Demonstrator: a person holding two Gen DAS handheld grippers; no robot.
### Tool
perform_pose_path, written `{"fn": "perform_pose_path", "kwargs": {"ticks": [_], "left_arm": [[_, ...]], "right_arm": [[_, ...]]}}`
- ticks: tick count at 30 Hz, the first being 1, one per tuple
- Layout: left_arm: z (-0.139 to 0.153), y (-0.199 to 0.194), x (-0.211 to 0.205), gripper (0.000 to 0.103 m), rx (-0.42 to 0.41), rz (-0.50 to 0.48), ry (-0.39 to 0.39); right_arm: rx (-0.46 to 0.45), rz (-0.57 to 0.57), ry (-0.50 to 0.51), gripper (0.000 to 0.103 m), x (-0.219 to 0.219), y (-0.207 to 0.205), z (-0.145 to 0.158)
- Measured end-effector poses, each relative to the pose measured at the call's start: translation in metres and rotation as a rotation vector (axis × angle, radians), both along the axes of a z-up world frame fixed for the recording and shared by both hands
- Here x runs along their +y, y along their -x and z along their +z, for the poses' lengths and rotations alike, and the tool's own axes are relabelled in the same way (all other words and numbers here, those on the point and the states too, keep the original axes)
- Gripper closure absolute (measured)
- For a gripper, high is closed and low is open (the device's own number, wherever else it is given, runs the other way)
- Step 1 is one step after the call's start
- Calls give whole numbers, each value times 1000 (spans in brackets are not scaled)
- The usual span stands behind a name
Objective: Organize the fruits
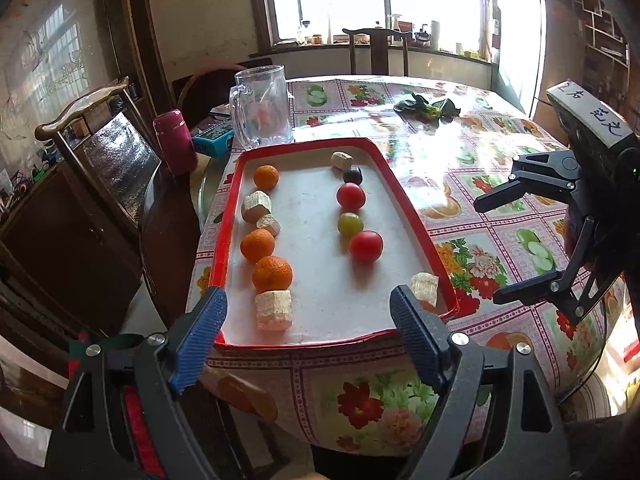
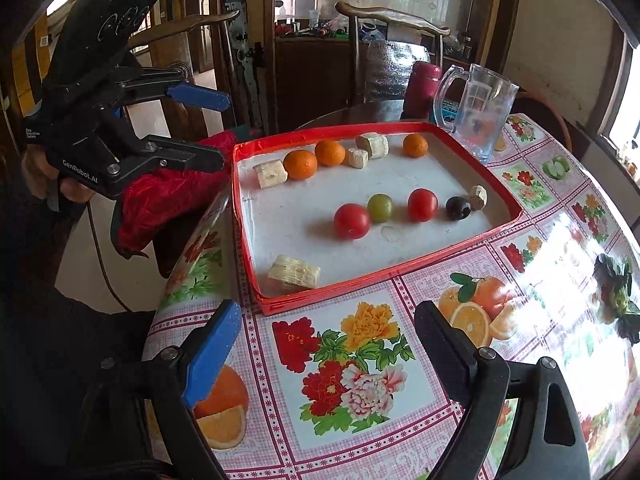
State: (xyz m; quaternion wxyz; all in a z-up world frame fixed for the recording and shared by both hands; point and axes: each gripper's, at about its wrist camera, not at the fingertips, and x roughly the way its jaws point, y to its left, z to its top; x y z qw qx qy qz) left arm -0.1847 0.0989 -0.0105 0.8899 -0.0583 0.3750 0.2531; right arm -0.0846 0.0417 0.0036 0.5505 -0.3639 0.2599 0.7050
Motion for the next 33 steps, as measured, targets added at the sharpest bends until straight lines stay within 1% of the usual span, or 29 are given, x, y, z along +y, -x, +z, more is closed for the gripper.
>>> {"fn": "perform_pose_path", "kwargs": {"ticks": [3, 14, 33], "left_arm": [[-2, 1, -2, 19, 13, 3, -19], [-8, 3, -7, 19, 45, 8, -39], [-11, 4, -10, 19, 55, 7, -31]], "right_arm": [[0, 13, 1, 13, -1, 2, -2], [-17, 35, 8, 13, 2, 10, -5], [-23, 44, 7, 13, 4, 16, -6]]}}
